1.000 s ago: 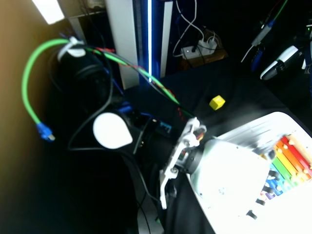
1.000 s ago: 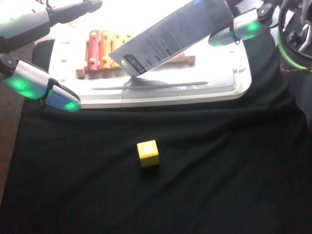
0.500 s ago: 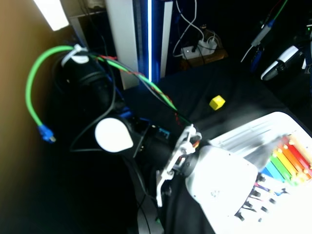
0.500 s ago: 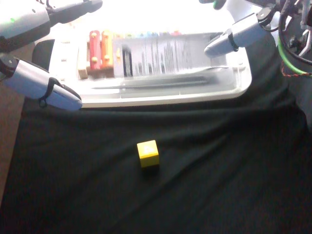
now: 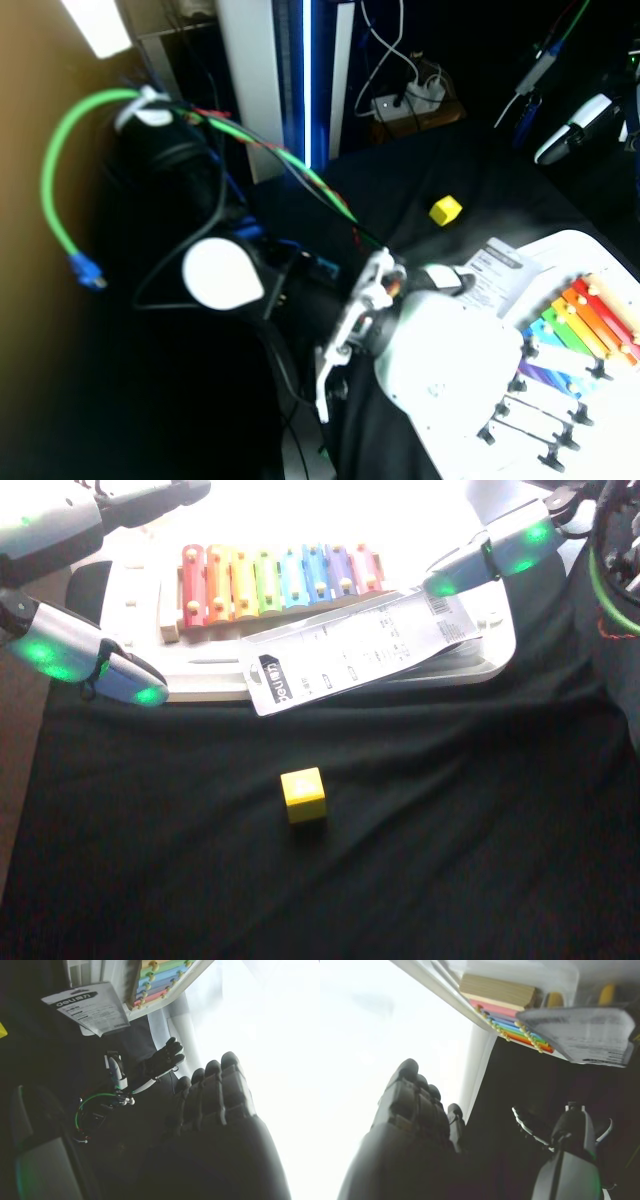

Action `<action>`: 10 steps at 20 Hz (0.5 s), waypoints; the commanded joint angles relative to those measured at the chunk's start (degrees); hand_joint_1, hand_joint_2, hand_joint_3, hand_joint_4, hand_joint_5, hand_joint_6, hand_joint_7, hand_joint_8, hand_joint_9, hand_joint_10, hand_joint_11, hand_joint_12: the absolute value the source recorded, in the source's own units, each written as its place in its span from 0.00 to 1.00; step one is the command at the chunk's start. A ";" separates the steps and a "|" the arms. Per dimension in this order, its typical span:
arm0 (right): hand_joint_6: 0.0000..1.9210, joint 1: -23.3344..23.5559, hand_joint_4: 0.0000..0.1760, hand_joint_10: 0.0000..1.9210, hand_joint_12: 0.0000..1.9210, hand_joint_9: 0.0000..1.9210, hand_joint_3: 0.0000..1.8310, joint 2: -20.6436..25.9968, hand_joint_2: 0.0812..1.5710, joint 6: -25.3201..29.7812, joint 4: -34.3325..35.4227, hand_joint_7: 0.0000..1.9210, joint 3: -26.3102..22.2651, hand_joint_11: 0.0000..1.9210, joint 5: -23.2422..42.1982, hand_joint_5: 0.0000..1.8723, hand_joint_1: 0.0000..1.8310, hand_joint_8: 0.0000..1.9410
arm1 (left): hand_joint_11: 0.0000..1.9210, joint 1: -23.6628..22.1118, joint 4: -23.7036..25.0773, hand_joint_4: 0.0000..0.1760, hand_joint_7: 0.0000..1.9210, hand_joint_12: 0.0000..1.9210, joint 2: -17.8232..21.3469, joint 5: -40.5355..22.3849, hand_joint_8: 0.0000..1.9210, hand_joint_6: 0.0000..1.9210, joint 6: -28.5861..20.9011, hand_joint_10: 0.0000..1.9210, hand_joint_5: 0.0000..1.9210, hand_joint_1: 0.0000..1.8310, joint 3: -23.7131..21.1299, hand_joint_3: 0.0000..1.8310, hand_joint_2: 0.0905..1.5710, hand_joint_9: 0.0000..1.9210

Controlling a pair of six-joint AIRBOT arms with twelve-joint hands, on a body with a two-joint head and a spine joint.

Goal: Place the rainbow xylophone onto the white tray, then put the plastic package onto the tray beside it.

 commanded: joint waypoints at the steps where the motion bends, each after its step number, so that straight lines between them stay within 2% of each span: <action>1: 0.00 0.57 1.00 0.00 0.00 0.00 0.00 0.32 0.41 0.46 3.12 0.00 -0.37 0.00 6.49 0.00 0.48 0.00 | 0.03 -0.35 -1.95 0.00 0.00 0.01 0.11 -7.03 0.00 0.00 0.08 0.01 0.00 0.49 -0.11 0.00 0.43 0.01; 4: 0.00 0.57 1.00 0.00 0.01 0.00 0.00 1.99 0.38 0.45 4.52 0.00 -2.25 0.01 10.75 0.00 0.42 0.00 | 0.00 0.15 -3.24 0.00 0.00 0.01 0.16 -8.90 0.00 0.00 0.10 0.00 0.00 0.46 -0.11 0.00 0.43 0.00; 6: 0.00 0.57 1.00 0.00 0.00 0.00 0.00 3.89 0.36 -0.62 6.13 0.00 -4.77 0.01 13.02 0.00 0.33 0.00 | 0.00 0.82 -4.86 0.00 0.00 0.01 0.36 -11.00 0.00 0.00 0.17 0.00 0.00 0.45 -0.11 0.01 0.45 0.00; 8: 0.00 0.57 1.00 0.00 0.00 0.00 0.00 6.72 0.36 -4.74 8.83 0.00 -8.48 0.01 15.49 0.00 0.37 0.00 | 0.02 1.82 -7.30 0.00 0.00 0.02 0.92 -14.02 0.00 0.00 1.04 0.00 0.00 0.44 -0.45 0.01 0.46 0.01; 10: 0.00 0.45 1.00 0.00 0.00 0.00 0.00 8.40 0.38 -4.88 9.87 0.00 -10.26 0.00 18.90 0.00 0.43 0.00 | 0.02 3.38 -10.37 0.00 0.00 0.02 2.07 -17.51 0.00 0.00 3.55 0.00 0.00 0.44 -1.80 0.00 0.44 0.01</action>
